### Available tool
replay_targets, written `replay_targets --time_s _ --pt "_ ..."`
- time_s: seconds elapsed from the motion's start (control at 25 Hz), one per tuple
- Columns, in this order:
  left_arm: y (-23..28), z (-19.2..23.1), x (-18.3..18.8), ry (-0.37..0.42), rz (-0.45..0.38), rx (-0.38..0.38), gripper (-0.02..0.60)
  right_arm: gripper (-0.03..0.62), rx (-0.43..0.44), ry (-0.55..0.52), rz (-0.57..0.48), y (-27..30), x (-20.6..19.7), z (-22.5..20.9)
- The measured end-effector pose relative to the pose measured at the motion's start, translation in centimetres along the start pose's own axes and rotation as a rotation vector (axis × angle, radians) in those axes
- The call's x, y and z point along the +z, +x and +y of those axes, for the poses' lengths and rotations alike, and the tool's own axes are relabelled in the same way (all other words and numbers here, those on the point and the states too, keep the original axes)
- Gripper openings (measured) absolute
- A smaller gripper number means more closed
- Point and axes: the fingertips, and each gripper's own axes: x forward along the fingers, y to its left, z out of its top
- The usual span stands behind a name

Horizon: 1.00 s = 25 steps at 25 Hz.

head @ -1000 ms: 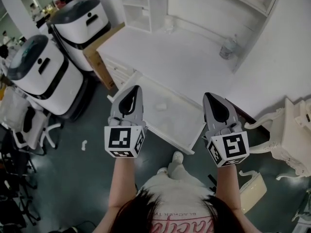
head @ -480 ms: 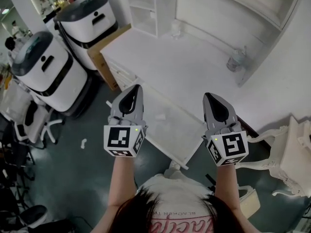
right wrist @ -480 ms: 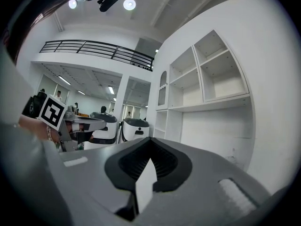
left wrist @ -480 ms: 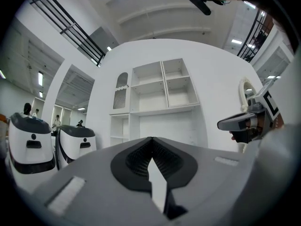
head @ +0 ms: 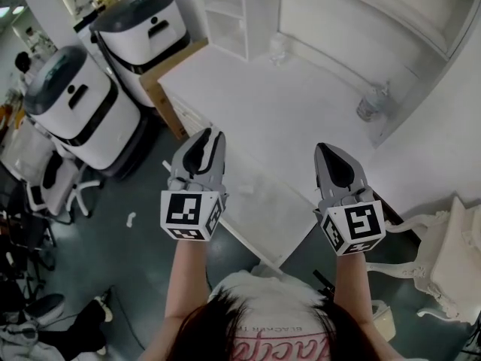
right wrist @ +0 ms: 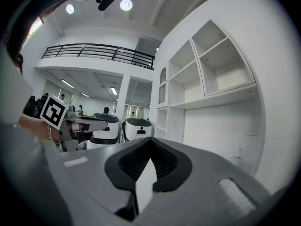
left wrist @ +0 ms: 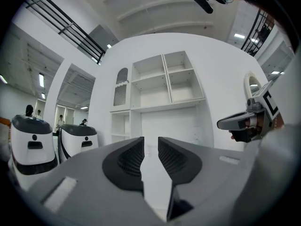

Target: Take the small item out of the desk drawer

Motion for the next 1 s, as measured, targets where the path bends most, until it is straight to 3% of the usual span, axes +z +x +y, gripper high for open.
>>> replay_targets --time_s 0.36,0.52,0.64,1.0 --pt "1.7 -0.9 -1.2 0.003 0.048 -0.034 0.225 0.002 0.015 0.021 0.004 1.2 -0.7 -1.3" --pt "2.2 -1.5 -1.9 -0.006 0.071 -0.059 0.373 0.002 0.011 0.045 0.009 1.2 -1.3 -1.8" --pt "2.5 -1.7 -2.5 -0.004 0.089 -0.071 0.449 0.002 0.007 0.059 0.016 1.2 -1.7 -1.8" --pt "2.6 -1.3 -5.5 -0.002 0.172 -0.105 0.463 0.002 -0.020 0.149 0.066 1.5 -4.4 -1.4"
